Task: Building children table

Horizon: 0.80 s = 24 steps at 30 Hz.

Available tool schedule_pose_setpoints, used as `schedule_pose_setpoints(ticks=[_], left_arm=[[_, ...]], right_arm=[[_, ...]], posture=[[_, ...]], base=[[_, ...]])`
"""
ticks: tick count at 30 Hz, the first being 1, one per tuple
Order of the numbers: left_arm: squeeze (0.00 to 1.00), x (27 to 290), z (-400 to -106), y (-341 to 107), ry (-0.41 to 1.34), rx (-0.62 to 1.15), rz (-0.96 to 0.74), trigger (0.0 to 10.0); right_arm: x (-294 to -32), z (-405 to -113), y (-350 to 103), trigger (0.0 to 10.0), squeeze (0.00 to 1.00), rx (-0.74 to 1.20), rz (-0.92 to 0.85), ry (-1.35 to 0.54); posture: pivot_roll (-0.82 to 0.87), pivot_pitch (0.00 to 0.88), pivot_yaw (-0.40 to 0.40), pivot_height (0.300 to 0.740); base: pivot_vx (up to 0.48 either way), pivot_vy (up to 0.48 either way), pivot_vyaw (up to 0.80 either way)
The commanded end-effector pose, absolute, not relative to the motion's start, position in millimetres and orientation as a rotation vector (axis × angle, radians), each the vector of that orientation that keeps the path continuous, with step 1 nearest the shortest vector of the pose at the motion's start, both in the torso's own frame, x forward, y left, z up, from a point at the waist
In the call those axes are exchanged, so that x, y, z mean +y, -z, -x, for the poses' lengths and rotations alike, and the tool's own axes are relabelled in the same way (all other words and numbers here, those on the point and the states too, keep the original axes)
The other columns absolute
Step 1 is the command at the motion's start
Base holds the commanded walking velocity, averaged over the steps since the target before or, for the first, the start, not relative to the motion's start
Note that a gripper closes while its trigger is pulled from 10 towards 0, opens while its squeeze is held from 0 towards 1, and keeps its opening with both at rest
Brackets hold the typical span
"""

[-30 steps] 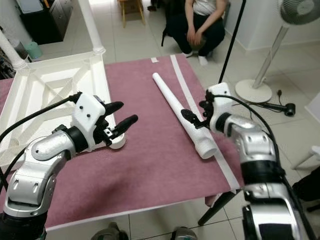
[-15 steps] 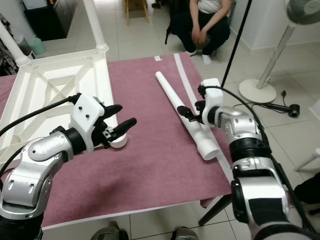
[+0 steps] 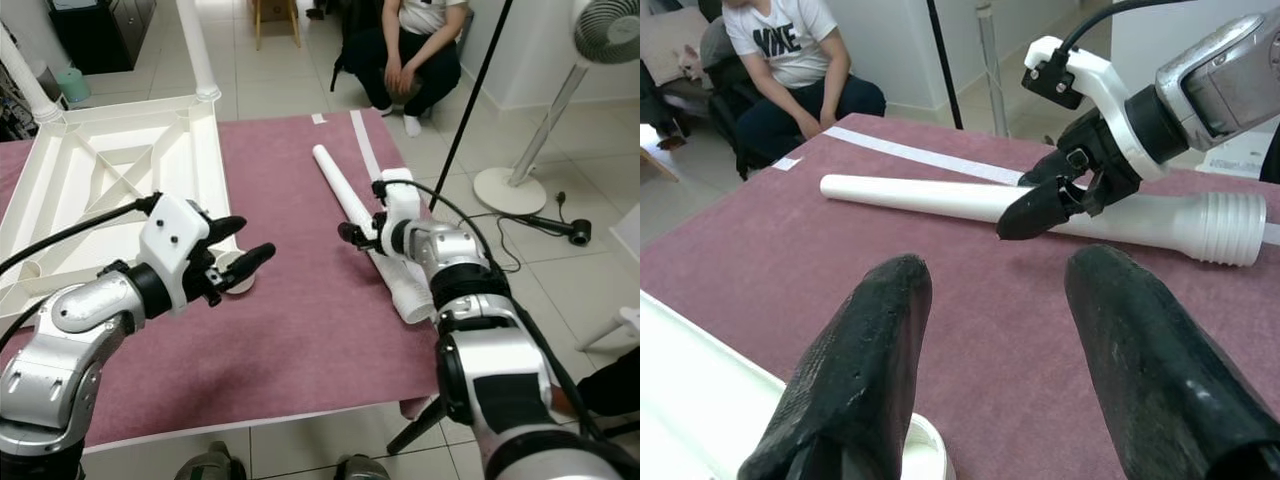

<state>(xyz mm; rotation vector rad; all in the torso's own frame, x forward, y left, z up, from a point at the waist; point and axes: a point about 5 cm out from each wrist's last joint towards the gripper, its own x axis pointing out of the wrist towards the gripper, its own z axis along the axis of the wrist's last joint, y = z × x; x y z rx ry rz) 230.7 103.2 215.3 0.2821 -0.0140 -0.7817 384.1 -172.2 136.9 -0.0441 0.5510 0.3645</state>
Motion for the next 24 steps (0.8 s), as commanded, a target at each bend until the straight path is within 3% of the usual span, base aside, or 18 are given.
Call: schedule_pose_setpoints(ticks=[1, 11, 12, 14, 15, 24], left_arm=[[0.00, 105, -231, -215, 0.710, -0.011, -0.280, 10.0], [0.00, 104, -230, -213, 0.703, 0.007, -0.276, 10.0], [0.00, 104, -230, -213, 0.702, 0.010, -0.275, 10.0], [0.00, 105, -230, -213, 0.702, 0.012, -0.275, 10.0], [0.00, 105, -230, -213, 0.704, 0.014, -0.276, 10.0], [0.00, 105, -231, -213, 0.707, 0.025, -0.279, 10.0]], right_arm=[[-167, -377, -117, 10.0, 0.00, 0.652, 0.046, -0.352], [-165, -371, -99, 10.0, 0.00, 0.740, 0.016, -0.285], [-166, -370, -97, 4.7, 0.00, 0.752, 0.001, -0.276], [-166, -369, -96, 4.7, 0.00, 0.759, -0.009, -0.270], [-167, -370, -97, 0.0, 0.00, 0.761, -0.019, -0.265], [-171, -377, -110, 0.0, 0.00, 0.731, -0.098, -0.217]], posture=[[0.10, 0.003, 0.008, 0.740], [0.10, 0.009, 0.010, 0.740], [0.10, 0.011, 0.013, 0.740], [0.10, 0.012, 0.014, 0.740], [0.09, 0.014, 0.018, 0.740], [0.09, 0.015, 0.029, 0.740]], base=[[0.000, 0.000, 0.00], [0.000, 0.000, 0.00], [0.000, 0.000, 0.00], [0.000, 0.000, 0.00], [0.000, 0.000, 0.00], [0.000, 0.000, 0.00]])
